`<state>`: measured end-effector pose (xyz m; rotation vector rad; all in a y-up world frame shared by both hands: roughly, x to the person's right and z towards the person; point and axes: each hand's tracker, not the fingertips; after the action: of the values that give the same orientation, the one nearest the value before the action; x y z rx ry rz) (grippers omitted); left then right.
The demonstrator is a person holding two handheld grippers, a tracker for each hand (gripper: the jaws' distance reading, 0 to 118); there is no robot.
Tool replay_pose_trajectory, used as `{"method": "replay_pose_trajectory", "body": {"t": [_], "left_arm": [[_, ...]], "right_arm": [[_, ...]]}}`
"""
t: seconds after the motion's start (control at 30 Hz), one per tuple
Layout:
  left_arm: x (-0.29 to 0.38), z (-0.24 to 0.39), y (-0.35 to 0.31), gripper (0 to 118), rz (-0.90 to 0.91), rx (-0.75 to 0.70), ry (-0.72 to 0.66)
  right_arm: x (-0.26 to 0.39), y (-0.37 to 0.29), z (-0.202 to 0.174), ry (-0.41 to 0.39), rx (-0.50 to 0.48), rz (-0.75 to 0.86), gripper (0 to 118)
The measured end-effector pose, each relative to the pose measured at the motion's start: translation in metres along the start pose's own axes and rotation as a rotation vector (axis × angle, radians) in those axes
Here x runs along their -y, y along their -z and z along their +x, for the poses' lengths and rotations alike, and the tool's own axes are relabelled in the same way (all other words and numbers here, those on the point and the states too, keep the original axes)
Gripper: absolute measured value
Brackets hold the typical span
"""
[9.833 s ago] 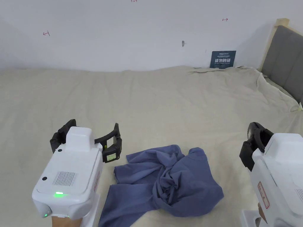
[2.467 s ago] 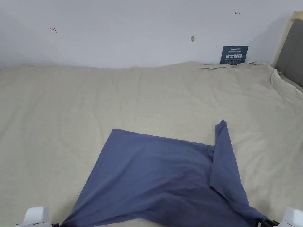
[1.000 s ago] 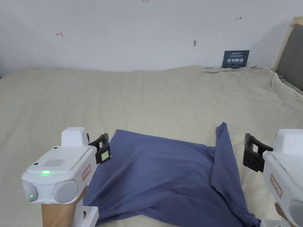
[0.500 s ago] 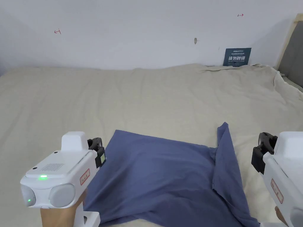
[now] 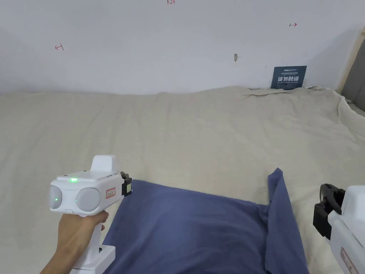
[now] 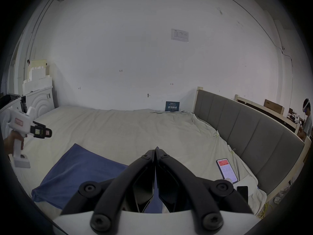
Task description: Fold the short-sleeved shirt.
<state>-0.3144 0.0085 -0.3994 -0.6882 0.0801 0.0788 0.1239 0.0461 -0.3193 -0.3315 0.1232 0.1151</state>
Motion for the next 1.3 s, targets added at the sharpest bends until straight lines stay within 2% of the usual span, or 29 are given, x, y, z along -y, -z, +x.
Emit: {"method": "replay_pose_trajectory", "body": {"t": [0.07,0.1,0.13,0.17,0.2,0.3,0.4,0.6,0.67,0.7,0.73,0.77,0.9,0.93,1.03,1.17,1.2,1.23,1.27,1.3], "left_arm": [[-0.013,-0.008,0.037,29,-0.07,0.004,-0.029],[-0.019,-0.013,0.057,51,-0.117,0.009,-0.047],[-0.023,-0.017,0.076,78,-0.153,0.003,-0.054],[-0.024,-0.02,0.09,93,-0.157,-0.013,-0.07],[-0.026,-0.023,0.107,102,-0.156,-0.025,-0.07],[-0.029,-0.028,0.148,105,-0.244,-0.049,-0.064],[-0.024,-0.03,0.183,102,-0.317,-0.076,-0.047],[-0.007,-0.023,0.223,82,-0.396,-0.121,0.002],[-0.006,-0.022,0.219,68,-0.383,-0.106,-0.022],[-0.009,-0.021,0.218,51,-0.391,-0.109,-0.033],[-0.011,-0.018,0.213,25,-0.38,-0.096,-0.031],[-0.012,-0.013,0.208,15,-0.363,-0.07,-0.014],[-0.008,-0.001,0.204,5,-0.377,-0.056,0.042],[-0.009,-0.003,0.2,3,-0.369,-0.051,0.026],[-0.016,-0.012,0.178,1,-0.299,0.014,-0.066],[-0.023,-0.014,0.132,1,-0.22,0.067,-0.056],[-0.024,-0.015,0.122,1,-0.2,0.085,-0.06],[-0.026,-0.016,0.112,1,-0.191,0.095,-0.061],[-0.027,-0.016,0.104,1,-0.182,0.101,-0.06],[-0.028,-0.016,0.097,1,-0.175,0.106,-0.055]], "right_arm": [[0.002,0.015,-0.001,-0.012,0.005,-0.008,1],[0.002,0.023,-0.001,-0.021,0.004,-0.014,1],[0.003,0.032,0.0,-0.027,0.004,-0.022,1],[0.003,0.038,-0.002,-0.026,0.004,-0.027,1],[0.004,0.045,-0.002,-0.027,0.002,-0.033,1],[0.007,0.062,-0.005,-0.043,0.0,-0.049,1],[0.011,0.075,-0.004,-0.051,-0.005,-0.065,1],[0.017,0.083,-0.005,-0.079,0.004,-0.089,1],[0.019,0.085,-0.002,-0.087,0.006,-0.106,1],[0.02,0.085,-0.002,-0.09,0.009,-0.11,1],[0.021,0.085,-0.001,-0.091,0.012,-0.113,1],[0.022,0.085,0.0,-0.09,0.013,-0.117,1],[0.019,0.091,0.0,-0.069,0.02,-0.13,1],[0.02,0.095,0.002,-0.087,0.034,-0.116,1],[0.017,0.119,0.008,-0.111,0.038,-0.141,1],[0.013,0.169,0.011,-0.128,0.026,-0.235,2],[0.013,0.182,0.01,-0.121,0.018,-0.276,6],[0.015,0.197,0.01,-0.092,-0.001,-0.323,22],[0.015,0.212,0.009,-0.091,-0.002,-0.373,43],[0.017,0.223,0.009,-0.049,-0.012,-0.403,64]]}}
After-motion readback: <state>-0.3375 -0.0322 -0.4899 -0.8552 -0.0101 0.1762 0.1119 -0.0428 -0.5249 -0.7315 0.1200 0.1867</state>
